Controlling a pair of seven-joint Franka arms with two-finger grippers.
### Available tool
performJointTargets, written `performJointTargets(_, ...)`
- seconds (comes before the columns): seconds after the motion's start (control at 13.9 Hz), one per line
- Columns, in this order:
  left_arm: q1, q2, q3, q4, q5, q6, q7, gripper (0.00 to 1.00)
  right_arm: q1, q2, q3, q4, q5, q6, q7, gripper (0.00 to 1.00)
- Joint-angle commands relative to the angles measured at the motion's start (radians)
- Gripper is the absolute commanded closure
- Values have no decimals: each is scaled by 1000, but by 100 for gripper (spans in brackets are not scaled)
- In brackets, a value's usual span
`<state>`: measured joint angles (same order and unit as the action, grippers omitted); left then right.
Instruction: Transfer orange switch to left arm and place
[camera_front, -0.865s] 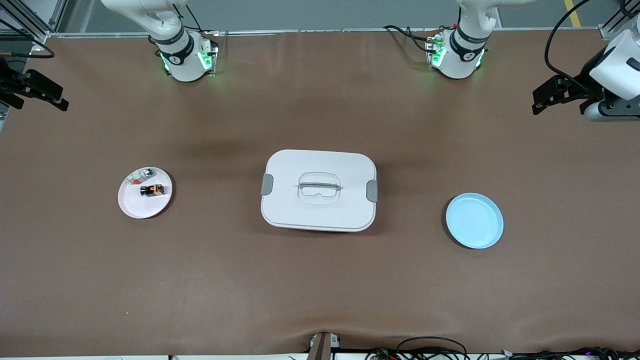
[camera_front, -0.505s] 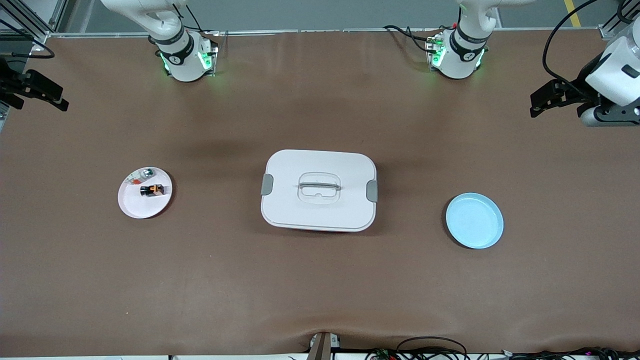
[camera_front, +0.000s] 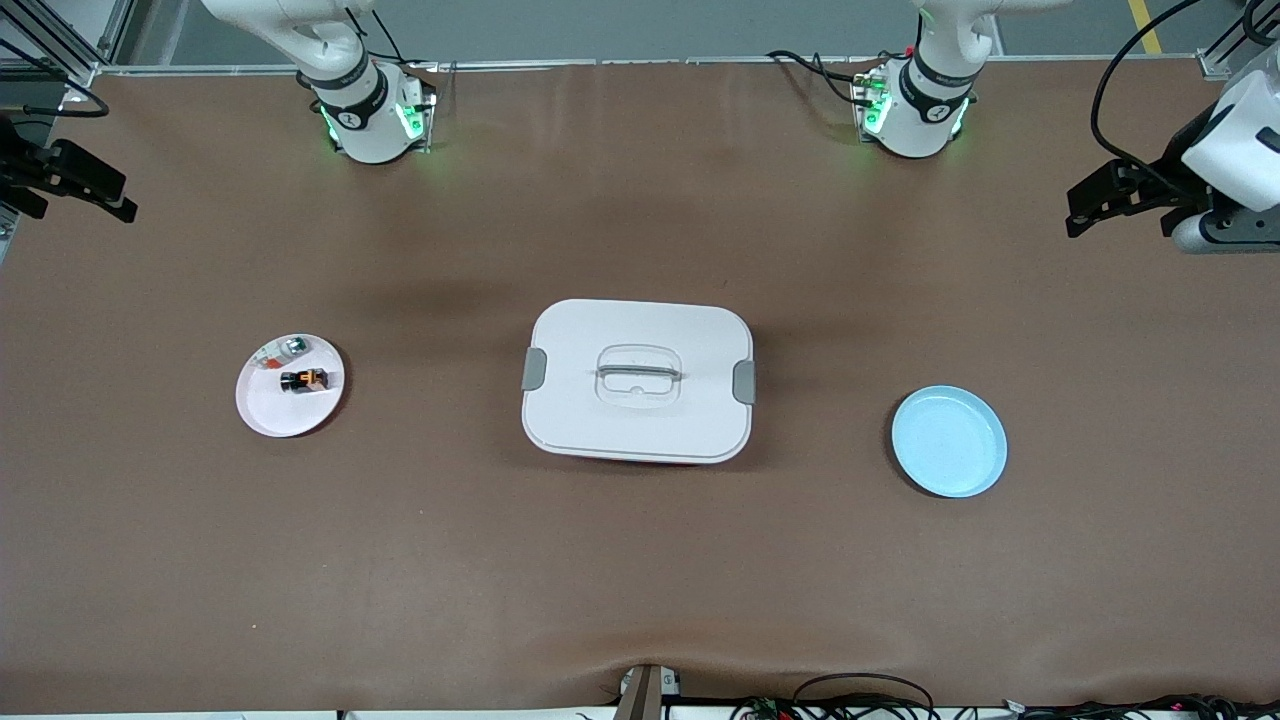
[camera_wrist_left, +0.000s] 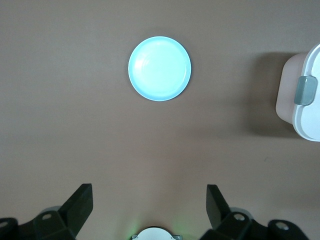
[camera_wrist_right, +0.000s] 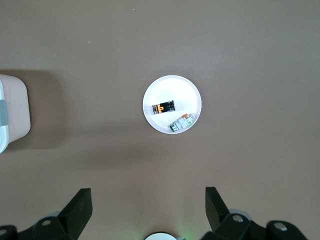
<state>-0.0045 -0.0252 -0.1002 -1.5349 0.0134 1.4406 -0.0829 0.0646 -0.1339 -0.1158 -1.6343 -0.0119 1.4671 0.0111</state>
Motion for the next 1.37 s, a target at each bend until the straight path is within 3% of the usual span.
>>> performJointTargets(0.0, -6, 14, -1, 29, 0, -6, -6, 0, -5, 14, 2, 28, 1, -19, 3, 0)
performJointTargets(0.94, -5, 13, -24, 22, 2, 0, -8, 0, -8, 16, 2, 25, -5, -21, 12, 0)
performJointTargets(1.3, -9, 18, -24, 22, 2, 18, -9, 0, -3, 137, 2, 24, -5, -8, 12, 0)
